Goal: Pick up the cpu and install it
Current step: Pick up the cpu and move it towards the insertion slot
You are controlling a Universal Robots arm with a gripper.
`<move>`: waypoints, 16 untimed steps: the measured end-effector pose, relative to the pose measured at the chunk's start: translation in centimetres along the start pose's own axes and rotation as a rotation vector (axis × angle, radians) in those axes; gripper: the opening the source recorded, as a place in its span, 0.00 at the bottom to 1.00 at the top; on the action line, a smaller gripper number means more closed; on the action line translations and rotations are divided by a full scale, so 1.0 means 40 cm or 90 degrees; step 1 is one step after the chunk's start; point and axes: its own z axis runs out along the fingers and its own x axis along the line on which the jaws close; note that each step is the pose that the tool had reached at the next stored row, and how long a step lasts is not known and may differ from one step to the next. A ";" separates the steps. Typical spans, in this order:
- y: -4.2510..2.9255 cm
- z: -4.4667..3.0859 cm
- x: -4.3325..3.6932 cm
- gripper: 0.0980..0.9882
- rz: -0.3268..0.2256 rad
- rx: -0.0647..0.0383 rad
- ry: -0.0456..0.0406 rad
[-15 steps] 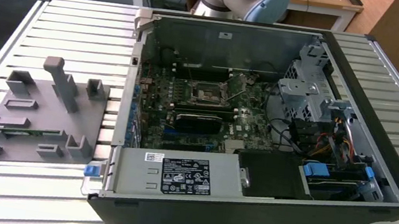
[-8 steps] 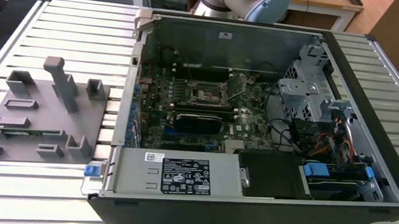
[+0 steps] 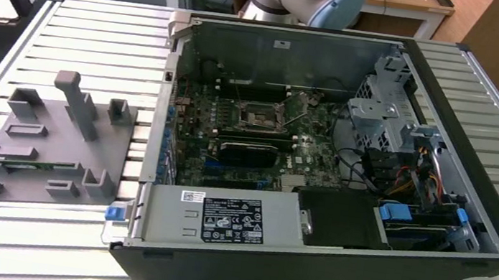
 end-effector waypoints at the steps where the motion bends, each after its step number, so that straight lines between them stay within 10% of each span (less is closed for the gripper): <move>1: 0.000 0.000 -0.007 0.48 0.000 0.000 0.0000; 16: 0.001 0.001 -0.056 0.48 0.000 0.000 0.0000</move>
